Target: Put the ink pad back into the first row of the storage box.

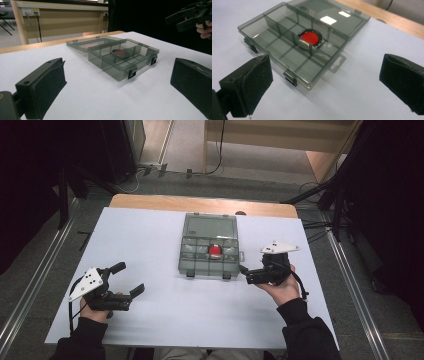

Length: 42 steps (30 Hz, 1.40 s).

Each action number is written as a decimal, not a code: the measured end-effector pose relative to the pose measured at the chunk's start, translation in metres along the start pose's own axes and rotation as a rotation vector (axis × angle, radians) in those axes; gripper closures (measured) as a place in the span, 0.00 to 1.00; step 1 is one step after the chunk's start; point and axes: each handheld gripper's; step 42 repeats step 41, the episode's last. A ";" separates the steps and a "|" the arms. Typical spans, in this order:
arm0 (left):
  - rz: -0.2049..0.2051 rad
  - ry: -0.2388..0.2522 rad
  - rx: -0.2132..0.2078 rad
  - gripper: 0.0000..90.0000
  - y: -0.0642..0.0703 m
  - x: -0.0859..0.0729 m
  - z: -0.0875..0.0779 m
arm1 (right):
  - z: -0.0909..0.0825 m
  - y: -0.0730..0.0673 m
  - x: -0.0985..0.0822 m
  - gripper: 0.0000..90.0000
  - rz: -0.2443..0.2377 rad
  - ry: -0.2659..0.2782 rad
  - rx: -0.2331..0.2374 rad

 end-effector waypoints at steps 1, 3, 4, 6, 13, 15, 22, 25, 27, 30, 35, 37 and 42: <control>0.000 0.000 0.000 0.00 0.000 0.000 0.000 | 0.000 0.000 0.000 0.00 0.000 0.000 0.000; 0.001 -0.001 0.001 0.00 0.000 0.000 0.000 | -0.004 0.002 -0.006 0.00 0.022 0.038 -0.001; 0.001 0.000 0.001 0.00 0.000 0.000 0.000 | -0.007 0.003 -0.011 0.00 0.030 0.031 0.002; 0.001 0.000 0.001 0.00 0.000 0.000 0.000 | -0.010 0.004 -0.018 0.00 0.031 0.055 -0.011; 0.005 -0.006 0.001 0.00 0.000 0.000 0.000 | -0.014 0.008 -0.035 0.00 0.042 0.104 -0.027; 0.005 -0.006 0.002 0.00 0.000 0.000 0.000 | -0.015 0.010 -0.039 0.00 0.043 0.088 -0.029; 0.007 -0.008 0.002 0.00 0.000 0.000 0.000 | -0.018 0.013 -0.064 0.00 0.064 0.161 -0.042; 0.006 -0.007 0.003 0.00 0.000 0.000 0.000 | -0.017 0.014 -0.073 0.00 0.073 0.187 -0.051; 0.007 -0.009 0.003 0.00 0.000 0.000 0.000 | -0.017 0.014 -0.082 0.00 0.075 0.213 -0.061; 0.005 -0.009 0.001 0.00 0.000 0.000 0.000 | -0.018 0.016 -0.095 0.00 0.088 0.254 -0.070; 0.003 -0.008 0.000 0.00 0.001 0.000 0.001 | -0.020 0.018 -0.113 0.00 0.117 0.276 -0.095; 0.003 -0.008 -0.001 0.00 0.001 0.000 0.001 | -0.020 0.018 -0.114 0.00 0.122 0.272 -0.093; 0.001 -0.002 -0.002 0.00 0.001 0.000 0.000 | -0.021 0.016 -0.113 0.01 0.136 0.288 -0.082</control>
Point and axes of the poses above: each handheld gripper's, and its own axes: z roughly forward along the jaws, x roughly out of its top, y roughly to its right, and after that the axes turned 10 degrees about -x, right-handed
